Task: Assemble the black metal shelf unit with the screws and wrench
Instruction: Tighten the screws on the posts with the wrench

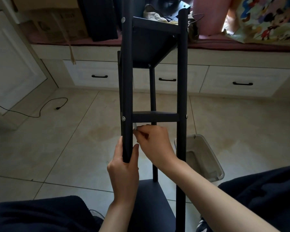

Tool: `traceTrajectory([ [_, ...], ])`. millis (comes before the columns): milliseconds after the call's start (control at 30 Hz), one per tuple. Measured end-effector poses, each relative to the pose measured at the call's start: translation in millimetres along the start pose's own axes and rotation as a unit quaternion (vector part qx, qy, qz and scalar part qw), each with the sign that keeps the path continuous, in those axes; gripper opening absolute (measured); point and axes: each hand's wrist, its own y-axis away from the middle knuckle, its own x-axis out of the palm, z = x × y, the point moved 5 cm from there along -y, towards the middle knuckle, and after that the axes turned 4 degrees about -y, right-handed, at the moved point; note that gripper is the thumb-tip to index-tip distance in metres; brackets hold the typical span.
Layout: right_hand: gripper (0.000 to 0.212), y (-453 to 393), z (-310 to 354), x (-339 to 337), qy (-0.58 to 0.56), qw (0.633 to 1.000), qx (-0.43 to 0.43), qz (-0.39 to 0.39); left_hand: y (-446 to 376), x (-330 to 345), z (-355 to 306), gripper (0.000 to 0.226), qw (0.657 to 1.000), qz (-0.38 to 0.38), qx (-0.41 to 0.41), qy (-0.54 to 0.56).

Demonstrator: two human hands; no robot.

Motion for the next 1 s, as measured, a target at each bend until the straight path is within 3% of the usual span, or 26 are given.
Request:
traceTrajectory([
  [567,0.007,-16,-3,16,-0.02,0.983,-0.148,-0.107,-1,0,6,0.042,1.0,-0.007,0.019,-0.008],
  [767,0.011,-18,-10,20,-0.09,0.989,-0.101,-0.058,-1,-1,5,0.039,1.0,-0.008,0.023,-0.008],
  [1000,0.023,-1,-17,14,-0.053,0.998,-0.027,0.007,-2,-3,3,0.028,1.0,-0.009,0.008,-0.002],
])
